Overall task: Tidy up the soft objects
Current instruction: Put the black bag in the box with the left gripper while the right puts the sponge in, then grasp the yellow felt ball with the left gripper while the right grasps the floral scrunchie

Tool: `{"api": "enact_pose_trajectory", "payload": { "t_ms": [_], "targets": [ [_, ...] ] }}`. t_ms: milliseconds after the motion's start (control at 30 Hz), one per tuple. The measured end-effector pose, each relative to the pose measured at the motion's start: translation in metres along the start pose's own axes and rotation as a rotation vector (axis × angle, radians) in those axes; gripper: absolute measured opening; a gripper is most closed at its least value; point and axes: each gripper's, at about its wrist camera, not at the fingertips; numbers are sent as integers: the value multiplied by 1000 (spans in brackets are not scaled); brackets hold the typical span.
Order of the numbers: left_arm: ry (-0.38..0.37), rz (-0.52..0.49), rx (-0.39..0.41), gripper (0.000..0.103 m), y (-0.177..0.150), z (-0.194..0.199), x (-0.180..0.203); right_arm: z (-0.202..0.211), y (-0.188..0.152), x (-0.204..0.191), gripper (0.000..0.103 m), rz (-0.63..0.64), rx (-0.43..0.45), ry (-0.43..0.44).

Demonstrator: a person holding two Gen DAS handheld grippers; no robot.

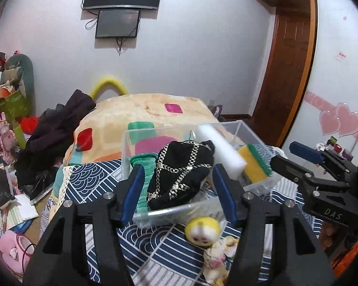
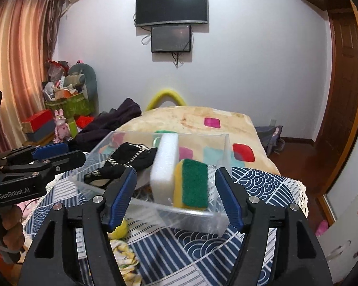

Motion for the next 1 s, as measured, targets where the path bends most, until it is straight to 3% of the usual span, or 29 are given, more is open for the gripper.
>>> {"api": "enact_pose_trajectory", "payload": {
  "t_ms": [200,700,800,833,867,900,1000],
  "targets": [
    [-9,-1,4,71,-13,19,2,0,-19,-12,65,6,-48,48],
    [-16,133,-167,71,-77,0,-26,-48,-74,-59,65,46,-297,184],
    [-41,151,-187,71,-81,-6,-25,-53,-80,-65,54,71,-320,184],
    [-47,152,-193,71,-83,-9,-23,-50,-80,-65,46,80,-314,182],
    [-50,151,-199,71,-84,-11,-22,-49,-79,-65,31,82,-315,189],
    [-53,145,-208,71,-86,-14,-18,-48,-78,-64,25,80,-320,201],
    [-62,130,-228,71,-88,-21,-10,-44,-79,-55,17,55,-318,204]
  ]
}}
Point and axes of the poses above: each gripper's, at about its wrist camera, not at the fingertips, and z roughly against the way its jaws point, x to its right, y to its top, and after that the axes turned 9 degrees about -y, right-handed
